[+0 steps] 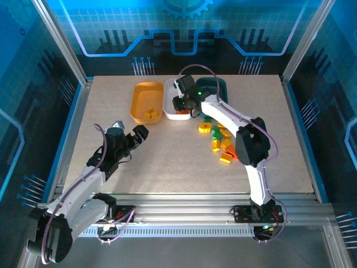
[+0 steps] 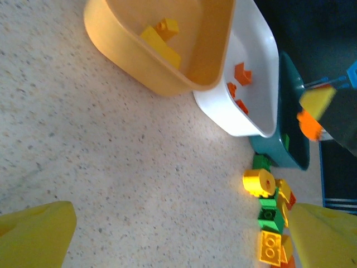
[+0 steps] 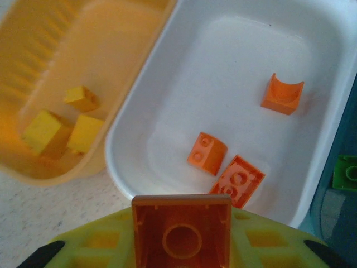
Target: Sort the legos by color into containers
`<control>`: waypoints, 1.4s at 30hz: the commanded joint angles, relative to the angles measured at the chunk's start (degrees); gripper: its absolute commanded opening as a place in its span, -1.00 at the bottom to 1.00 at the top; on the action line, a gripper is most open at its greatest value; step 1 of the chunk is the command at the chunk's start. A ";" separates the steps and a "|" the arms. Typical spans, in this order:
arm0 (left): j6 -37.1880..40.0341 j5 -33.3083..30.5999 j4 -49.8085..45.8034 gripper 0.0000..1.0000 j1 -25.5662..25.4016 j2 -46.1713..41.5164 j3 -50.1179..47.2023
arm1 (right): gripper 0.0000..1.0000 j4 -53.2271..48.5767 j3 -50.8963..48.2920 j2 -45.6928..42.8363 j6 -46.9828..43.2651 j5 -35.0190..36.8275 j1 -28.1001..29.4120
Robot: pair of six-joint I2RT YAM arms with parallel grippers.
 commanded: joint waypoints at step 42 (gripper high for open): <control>2.84 15.50 5.70 0.98 0.27 18.52 7.83 | 0.65 3.11 -25.53 -4.59 18.35 12.80 -3.33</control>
